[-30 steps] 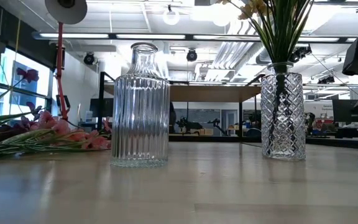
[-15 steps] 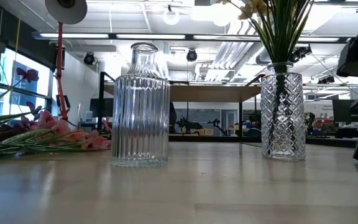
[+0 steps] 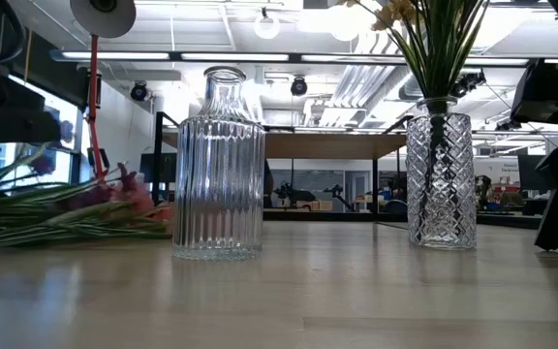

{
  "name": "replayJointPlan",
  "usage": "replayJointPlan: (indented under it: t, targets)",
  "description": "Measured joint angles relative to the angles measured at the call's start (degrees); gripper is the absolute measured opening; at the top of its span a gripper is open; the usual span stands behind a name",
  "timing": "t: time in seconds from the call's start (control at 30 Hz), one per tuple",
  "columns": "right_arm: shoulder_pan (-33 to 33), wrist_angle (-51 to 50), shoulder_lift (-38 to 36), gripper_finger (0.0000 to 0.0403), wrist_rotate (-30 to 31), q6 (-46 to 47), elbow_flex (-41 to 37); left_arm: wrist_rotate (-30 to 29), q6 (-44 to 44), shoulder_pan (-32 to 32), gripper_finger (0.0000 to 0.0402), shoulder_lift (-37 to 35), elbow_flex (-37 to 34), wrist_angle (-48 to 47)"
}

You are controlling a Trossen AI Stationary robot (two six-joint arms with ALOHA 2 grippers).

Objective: Pick and place flowers into a vace then onto a shelf
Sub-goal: Put the purple flowers into the bottom vase

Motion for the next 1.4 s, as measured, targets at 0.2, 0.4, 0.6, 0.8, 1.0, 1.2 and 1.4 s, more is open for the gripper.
replayJointPlan:
  t: [0.2,0.4,0.6,0.8,1.0,1.2,1.4]
  targets:
    - [0.00,-0.02,0.00,0.0299,0.00,0.32,-0.02,-1.67,-0.97,-0.03,0.0033,-1.14,-0.29,-0.17]
    - [0.02,-0.24,0.00,0.0299,0.59,0.39,-0.02,-9.38,-7.14,-0.02,0.0033,-3.92,4.90,-10.34]
    - [0.02,-0.44,0.00,0.0299,0.90,0.41,-0.02,-21.11,-8.70,0.73,0.0033,-4.61,14.02,-24.22]
    - [0.02,-0.57,0.00,0.0299,1.07,0.42,-0.02,-40.69,-2.25,2.19,0.0033,-4.66,25.25,-27.28]
    - [0.02,-0.58,0.00,0.0299,1.11,0.17,-0.02,-60.83,29.69,1.87,0.0033,-4.66,32.32,-11.58]
    - [0.03,-0.73,0.00,0.0299,1.15,-0.01,-0.02,-56.93,61.69,3.14,0.0038,-4.66,31.17,16.77]
    - [0.02,-1.16,0.00,0.0299,0.82,-0.04,-0.02,-50.02,79.63,7.16,0.0033,-4.59,25.85,37.59]
